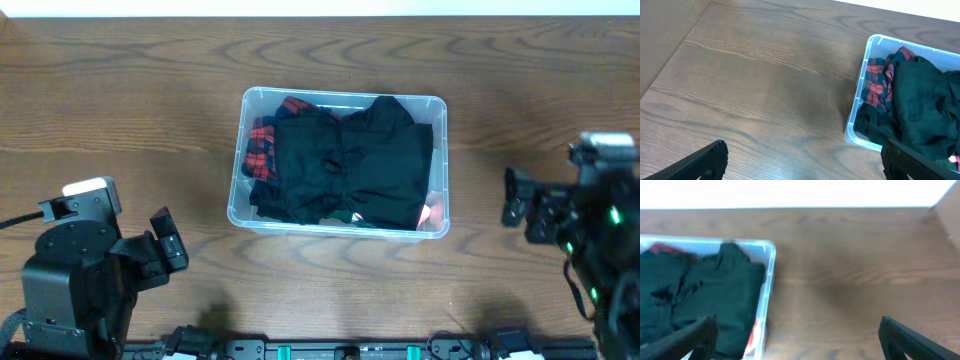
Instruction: Pack container
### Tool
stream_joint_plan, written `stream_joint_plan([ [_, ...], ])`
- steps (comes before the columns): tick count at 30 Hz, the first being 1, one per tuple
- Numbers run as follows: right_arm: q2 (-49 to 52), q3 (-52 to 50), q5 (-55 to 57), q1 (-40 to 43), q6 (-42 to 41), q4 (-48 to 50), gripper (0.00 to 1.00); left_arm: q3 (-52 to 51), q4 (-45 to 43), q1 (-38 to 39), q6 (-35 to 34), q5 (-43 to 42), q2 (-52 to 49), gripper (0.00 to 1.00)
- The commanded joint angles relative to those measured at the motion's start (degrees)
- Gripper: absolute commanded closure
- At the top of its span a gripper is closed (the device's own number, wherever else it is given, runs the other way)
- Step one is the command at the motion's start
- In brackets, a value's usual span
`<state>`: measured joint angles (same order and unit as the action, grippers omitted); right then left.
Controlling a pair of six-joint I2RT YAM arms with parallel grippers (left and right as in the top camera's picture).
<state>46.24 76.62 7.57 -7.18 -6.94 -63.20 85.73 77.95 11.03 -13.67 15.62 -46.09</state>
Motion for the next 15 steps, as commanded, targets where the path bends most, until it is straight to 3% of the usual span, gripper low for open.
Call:
stream_joint_plan([
  [1, -5.8, -5.5, 1.1, 2.5, 1.9, 2.8, 0.01, 0.0, 0.0, -0.2, -0.2, 0.8, -0.2, 0.02],
  [15, -34.9, -45.0, -7.9, 7.6, 1.2, 19.9, 0.01, 0.0, 0.0, -0.2, -0.2, 0.8, -0.2, 0.02],
])
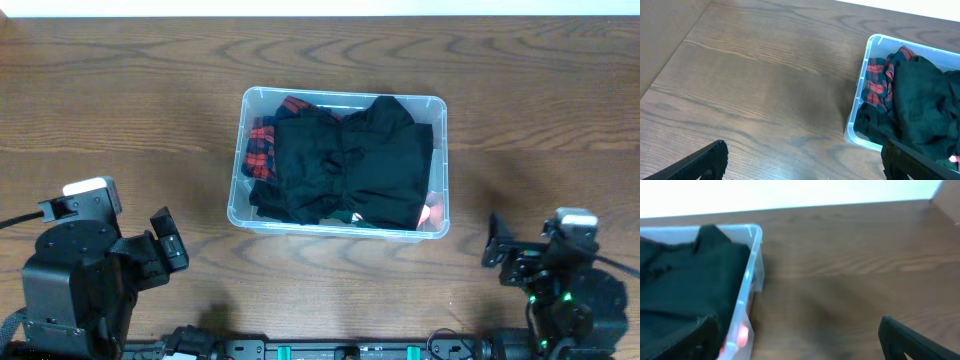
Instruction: Pack container
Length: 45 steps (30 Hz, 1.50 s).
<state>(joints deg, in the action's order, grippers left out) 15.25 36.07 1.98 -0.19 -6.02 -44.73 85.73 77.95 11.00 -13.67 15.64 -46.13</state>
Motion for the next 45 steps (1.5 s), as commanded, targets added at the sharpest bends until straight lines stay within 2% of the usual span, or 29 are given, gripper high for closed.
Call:
stream_joint_plan([
  [1, -5.6, -6.4, -2.3, 0.7, 0.3, 2.1, 0.01, 0.0, 0.0, -0.2, -0.2, 0.7, -0.2, 0.02],
  [10, -15.1, -18.2, -2.3, 0.7, 0.3, 5.4, 0.01, 0.0, 0.0, -0.2, -0.2, 0.7, -0.2, 0.02],
  [25, -14.9, -27.8, -2.4, 0.6, 0.3, 13.2, 0.01, 0.0, 0.0, -0.2, -0.1, 0.7, -0.2, 0.02],
  [45, -14.9, -27.7, -2.5, 0.6, 0.3, 13.7, 0.01, 0.0, 0.0, -0.2, -0.2, 0.7, -0.2, 0.02],
])
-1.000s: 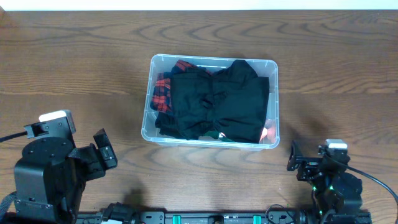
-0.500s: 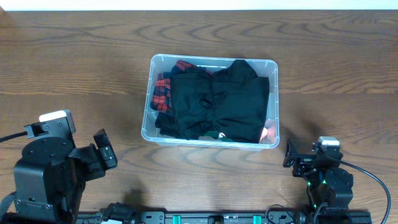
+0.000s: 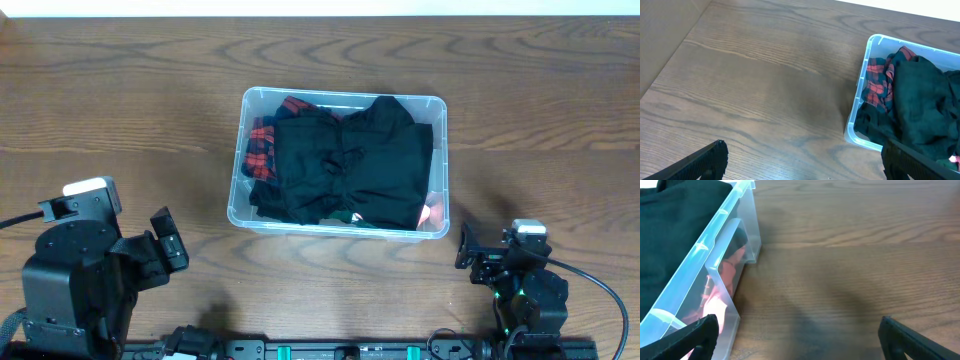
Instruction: Pack container
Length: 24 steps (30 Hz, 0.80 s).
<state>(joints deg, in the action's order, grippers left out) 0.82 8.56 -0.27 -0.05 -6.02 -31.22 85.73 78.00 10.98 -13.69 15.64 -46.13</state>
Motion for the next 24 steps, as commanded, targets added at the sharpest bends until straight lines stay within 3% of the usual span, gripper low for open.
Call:
stream_joint_plan([
  [1, -0.5, -0.2, -0.2, 0.5, 0.3, 0.2, 0.01, 0.0, 0.0, -0.2, -0.1, 0.7, -0.2, 0.02],
  [17, -0.5, -0.2, -0.2, 0.5, 0.3, 0.2, 0.01, 0.0, 0.1, -0.2, -0.1, 0.9, 0.0, 0.02],
  [24, -0.5, -0.2, -0.2, 0.5, 0.3, 0.2, 0.01, -2.4, -4.9, -5.2, 1.1, 2.8, 4.1, 0.02],
])
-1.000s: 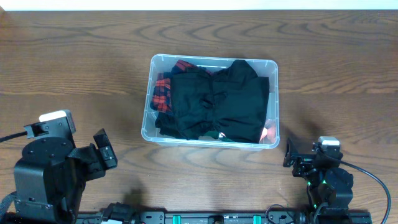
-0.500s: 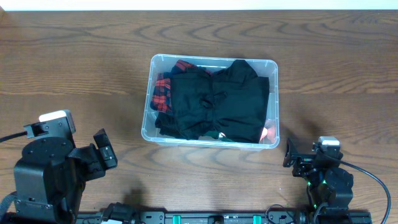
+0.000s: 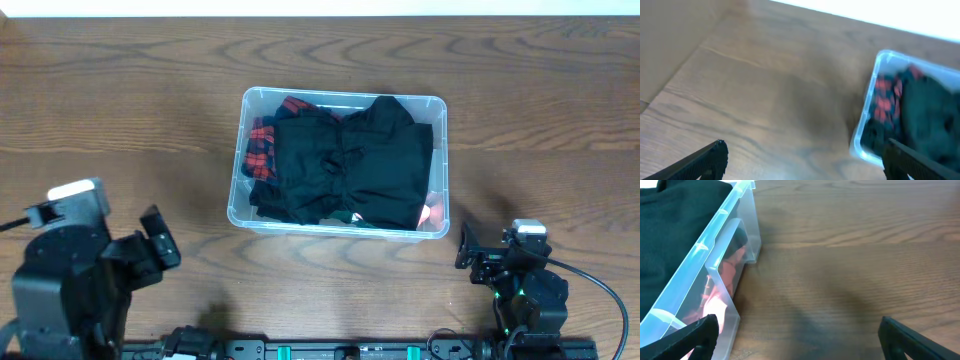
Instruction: Pack container
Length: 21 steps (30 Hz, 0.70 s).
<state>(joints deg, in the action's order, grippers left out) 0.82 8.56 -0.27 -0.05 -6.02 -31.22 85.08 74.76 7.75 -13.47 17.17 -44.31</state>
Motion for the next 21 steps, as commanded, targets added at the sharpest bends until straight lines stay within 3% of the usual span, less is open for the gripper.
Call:
stream_joint_plan([
  [1, -0.5, -0.2, -0.2, 0.5, 0.3, 0.2, 0.01, -3.1, -3.5, -2.9, 1.4, 0.3, 3.4, 0.02],
  [8, -0.5, -0.2, -0.2, 0.5, 0.3, 0.2, 0.01, -17.2, -16.4, -9.9, 15.4, -16.5, 14.3, 0.02],
  [21, -0.5, -0.2, -0.2, 0.5, 0.3, 0.2, 0.01, -46.3, -26.3, -10.3, 15.8, -22.8, 33.6, 0.02],
])
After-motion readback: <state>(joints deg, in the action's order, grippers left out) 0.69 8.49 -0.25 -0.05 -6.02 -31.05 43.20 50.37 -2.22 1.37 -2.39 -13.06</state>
